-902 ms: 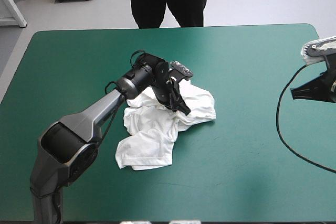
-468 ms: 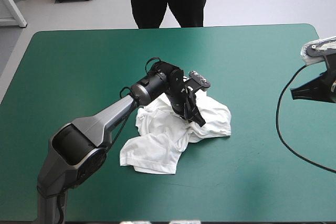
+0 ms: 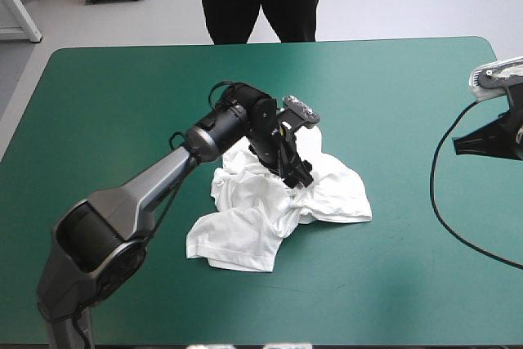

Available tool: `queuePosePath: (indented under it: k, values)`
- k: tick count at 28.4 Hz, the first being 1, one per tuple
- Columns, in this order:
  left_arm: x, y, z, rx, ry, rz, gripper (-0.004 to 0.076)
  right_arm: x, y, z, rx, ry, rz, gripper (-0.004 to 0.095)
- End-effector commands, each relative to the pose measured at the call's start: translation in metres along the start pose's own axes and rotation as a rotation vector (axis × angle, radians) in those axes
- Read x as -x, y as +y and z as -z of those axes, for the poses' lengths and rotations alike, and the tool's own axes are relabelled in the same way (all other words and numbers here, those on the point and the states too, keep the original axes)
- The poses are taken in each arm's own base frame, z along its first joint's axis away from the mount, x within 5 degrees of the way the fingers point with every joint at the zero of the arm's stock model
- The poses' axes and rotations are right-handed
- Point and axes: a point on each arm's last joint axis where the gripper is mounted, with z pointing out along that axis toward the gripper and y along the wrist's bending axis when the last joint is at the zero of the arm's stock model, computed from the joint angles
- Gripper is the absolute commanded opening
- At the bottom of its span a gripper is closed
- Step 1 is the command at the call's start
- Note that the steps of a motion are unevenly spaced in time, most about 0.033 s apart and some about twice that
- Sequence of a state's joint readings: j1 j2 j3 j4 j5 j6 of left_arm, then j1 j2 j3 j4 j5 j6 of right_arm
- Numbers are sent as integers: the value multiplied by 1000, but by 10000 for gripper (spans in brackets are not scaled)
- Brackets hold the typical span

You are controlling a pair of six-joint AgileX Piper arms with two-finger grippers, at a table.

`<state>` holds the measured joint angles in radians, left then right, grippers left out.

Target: Fold the cloth

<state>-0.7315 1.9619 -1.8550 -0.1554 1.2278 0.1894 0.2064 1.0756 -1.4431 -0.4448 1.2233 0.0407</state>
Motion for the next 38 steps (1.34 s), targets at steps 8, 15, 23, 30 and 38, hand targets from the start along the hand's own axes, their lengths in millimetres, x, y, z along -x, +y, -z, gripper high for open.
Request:
queuePosePath:
  k: [8,15,23,30,38]
  values:
    - [-56,-5,171,347,-284,68,578,9,2,11,85,-101,-45,-17]
    - [-107,2,164,341,-191,124,545,8,8,11,140,-83,-44,1]
    - [-161,10,116,337,24,163,545,7,10,11,166,-81,-44,114]
    - [-184,12,56,288,86,130,545,7,10,11,166,-80,-44,114]
    - [-179,20,3,248,151,115,545,7,10,11,172,-76,-46,114]
